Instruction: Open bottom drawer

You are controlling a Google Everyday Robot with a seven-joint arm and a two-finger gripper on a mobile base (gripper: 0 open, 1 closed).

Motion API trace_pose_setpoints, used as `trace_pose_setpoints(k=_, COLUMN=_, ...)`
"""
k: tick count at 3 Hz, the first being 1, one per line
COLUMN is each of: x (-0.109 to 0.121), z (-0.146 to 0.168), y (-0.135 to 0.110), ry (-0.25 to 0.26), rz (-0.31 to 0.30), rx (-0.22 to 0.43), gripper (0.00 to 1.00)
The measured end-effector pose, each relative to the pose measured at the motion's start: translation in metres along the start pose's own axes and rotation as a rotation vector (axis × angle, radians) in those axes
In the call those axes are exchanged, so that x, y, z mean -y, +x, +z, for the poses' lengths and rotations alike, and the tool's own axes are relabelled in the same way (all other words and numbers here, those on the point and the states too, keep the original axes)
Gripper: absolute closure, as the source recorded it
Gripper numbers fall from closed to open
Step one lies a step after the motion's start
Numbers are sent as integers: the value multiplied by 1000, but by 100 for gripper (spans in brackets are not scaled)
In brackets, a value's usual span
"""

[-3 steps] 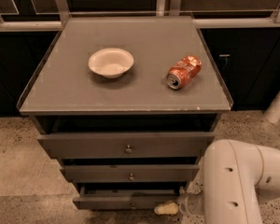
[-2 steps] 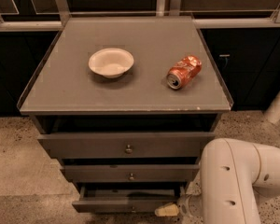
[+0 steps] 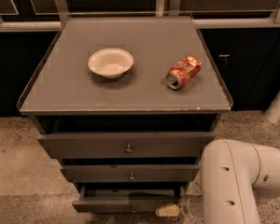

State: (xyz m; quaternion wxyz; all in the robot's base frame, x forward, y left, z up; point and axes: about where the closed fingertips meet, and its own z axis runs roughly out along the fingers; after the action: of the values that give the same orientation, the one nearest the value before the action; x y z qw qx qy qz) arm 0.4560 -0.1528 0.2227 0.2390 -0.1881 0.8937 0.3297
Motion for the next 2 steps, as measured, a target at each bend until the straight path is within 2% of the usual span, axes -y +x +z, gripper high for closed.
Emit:
trace_pose_setpoints(k=1, x=-11, z=0, y=10, ry=-24, rz=34, rx=13, gripper=0)
trace_pose_setpoints(k=2, x=-14, z=-4, y=7, ry=-24, rz=34, rx=13, gripper=0)
